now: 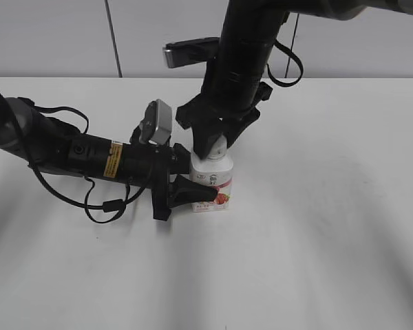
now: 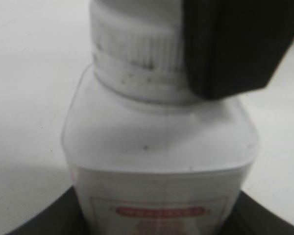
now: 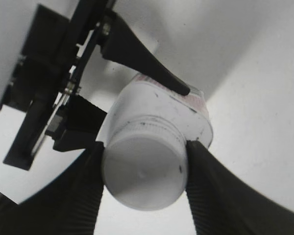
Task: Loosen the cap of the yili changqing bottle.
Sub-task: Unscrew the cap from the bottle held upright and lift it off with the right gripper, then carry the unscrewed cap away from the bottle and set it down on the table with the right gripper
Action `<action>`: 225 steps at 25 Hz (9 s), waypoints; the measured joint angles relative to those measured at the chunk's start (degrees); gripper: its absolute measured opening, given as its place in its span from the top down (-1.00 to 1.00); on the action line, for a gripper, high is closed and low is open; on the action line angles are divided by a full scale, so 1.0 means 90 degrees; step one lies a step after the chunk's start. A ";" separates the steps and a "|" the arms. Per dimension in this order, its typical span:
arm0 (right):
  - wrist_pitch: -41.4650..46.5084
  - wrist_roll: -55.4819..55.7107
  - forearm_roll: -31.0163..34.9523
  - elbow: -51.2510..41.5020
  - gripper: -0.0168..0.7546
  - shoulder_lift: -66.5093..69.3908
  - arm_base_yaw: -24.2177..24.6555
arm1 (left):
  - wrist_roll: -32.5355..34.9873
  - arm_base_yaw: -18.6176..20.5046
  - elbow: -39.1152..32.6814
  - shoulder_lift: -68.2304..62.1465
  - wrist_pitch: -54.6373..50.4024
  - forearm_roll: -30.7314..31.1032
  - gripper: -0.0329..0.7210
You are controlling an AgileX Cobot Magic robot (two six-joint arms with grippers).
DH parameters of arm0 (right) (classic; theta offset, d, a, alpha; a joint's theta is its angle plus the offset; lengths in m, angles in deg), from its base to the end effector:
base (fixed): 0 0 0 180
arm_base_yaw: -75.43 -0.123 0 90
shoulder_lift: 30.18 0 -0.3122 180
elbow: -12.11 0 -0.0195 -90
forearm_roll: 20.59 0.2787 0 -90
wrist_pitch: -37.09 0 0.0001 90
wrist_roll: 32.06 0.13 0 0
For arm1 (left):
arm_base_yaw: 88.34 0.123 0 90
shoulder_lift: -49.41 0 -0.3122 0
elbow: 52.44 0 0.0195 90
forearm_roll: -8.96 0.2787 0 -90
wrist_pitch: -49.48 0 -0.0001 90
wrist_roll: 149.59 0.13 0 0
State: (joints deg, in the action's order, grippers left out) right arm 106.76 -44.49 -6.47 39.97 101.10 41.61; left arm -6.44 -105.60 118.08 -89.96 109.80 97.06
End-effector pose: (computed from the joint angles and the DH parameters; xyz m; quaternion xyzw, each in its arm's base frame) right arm 0.3972 0.3019 0.1864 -0.3562 0.9250 0.1267 0.0369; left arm 0.3813 -0.2366 0.0446 0.5777 0.6088 -0.3900 0.3787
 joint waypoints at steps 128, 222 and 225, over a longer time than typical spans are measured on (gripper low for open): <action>0.0047 0.4214 0.0071 0.0072 -0.10 -0.0032 0.0000 | -0.0028 0.0000 0.0000 0.0000 0.0010 0.0012 -0.06; -0.1755 -0.0175 -0.0177 -0.2292 -0.06 -0.1047 0.3488 | -0.0290 0.0000 0.0000 0.0000 0.0000 -0.0074 -0.06; -0.2335 -0.0094 -0.0177 -0.3063 -0.06 -0.1052 0.3721 | -0.0296 0.0000 0.0000 0.0000 0.0000 -0.0074 -0.06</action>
State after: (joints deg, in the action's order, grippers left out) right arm 85.75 -45.34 -8.07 12.41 91.64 75.10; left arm -9.10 -105.60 118.08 -89.96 109.80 96.39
